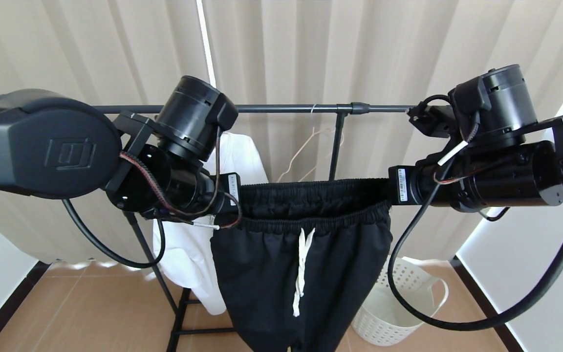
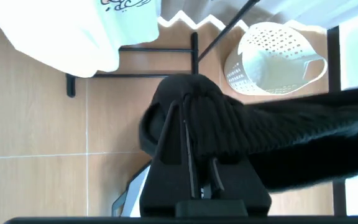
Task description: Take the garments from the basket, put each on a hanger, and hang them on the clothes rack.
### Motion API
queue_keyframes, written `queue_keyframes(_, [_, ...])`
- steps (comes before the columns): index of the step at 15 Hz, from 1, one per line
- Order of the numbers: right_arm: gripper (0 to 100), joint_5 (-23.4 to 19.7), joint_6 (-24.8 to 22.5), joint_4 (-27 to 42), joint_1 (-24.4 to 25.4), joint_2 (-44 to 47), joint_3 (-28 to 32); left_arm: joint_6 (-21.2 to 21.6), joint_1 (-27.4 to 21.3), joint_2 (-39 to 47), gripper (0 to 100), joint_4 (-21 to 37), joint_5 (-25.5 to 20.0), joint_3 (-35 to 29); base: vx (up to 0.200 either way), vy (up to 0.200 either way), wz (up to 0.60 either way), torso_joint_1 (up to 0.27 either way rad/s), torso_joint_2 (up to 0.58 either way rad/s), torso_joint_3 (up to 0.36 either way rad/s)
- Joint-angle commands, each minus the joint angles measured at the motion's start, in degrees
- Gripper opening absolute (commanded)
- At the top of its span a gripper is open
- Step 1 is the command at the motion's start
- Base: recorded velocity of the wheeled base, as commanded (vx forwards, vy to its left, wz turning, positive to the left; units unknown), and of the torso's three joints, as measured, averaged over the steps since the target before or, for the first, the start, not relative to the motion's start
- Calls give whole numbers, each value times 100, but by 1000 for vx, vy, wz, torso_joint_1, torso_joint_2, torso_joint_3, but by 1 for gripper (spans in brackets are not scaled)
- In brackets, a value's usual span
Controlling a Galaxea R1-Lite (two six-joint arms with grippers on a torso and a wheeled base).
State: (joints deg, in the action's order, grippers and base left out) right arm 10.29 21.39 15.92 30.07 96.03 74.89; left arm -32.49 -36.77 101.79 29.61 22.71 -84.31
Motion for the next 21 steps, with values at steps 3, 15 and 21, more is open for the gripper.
queue_keyframes(3, [0,-185,-127,-10,-713,48,131,6,267,-239,0,10,14,231,0,0,0,0,0,0])
queue_keyframes(15, [0,-317,-434,16,-494,-198,-167,471,196,-177,0,-676,-56,248,0,0,0,0,0,0])
queue_keyframes(21, [0,-528,-1753,-1,332,-1200,-1433,524,240,1097,0,-685,-733,-1887,0,0,0,0,0,0])
